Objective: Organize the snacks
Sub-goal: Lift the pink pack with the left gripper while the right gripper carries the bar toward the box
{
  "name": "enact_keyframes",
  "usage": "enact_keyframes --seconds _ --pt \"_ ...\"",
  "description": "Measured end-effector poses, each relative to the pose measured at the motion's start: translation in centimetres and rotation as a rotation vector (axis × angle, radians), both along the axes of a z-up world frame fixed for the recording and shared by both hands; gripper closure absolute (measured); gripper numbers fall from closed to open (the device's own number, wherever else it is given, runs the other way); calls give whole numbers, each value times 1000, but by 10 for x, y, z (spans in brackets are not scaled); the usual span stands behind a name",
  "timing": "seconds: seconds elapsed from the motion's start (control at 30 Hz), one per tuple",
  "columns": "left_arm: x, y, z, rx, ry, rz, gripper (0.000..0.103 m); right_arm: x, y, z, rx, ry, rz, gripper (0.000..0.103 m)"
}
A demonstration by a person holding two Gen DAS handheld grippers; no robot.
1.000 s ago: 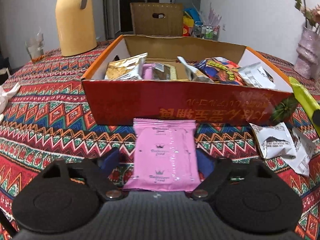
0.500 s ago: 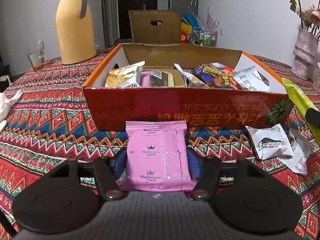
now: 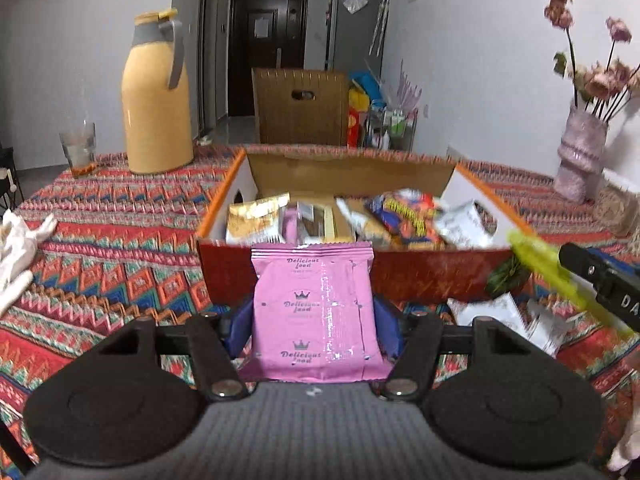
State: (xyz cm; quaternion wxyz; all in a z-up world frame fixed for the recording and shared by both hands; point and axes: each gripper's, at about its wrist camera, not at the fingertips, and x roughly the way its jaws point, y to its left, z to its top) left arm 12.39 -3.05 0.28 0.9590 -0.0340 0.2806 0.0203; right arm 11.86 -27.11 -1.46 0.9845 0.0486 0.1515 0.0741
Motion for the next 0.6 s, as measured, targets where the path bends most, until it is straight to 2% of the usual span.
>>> enact_keyframes --seconds 0.03,0.17,0.37,0.4,0.43,0.5,0.6 --pt "0 1 4 -2 -9 1 40 1 1 3 0 2 11 85" --pt "4 6 16 -7 -34 8 40 6 11 12 -7 -5 27 85" --pt "2 13 14 -13 -22 14 40 8 13 5 -9 56 37 82" --pt "2 14 13 -15 -17 16 40 8 13 2 -17 71 35 75" --pt "1 16 11 -17 -14 17 40 8 12 0 -22 91 39 61" --pt "-1 18 8 -21 -7 16 40 7 9 -4 -29 127 42 45" --pt "-3 21 3 -30 0 15 40 4 6 -11 -53 165 46 39"
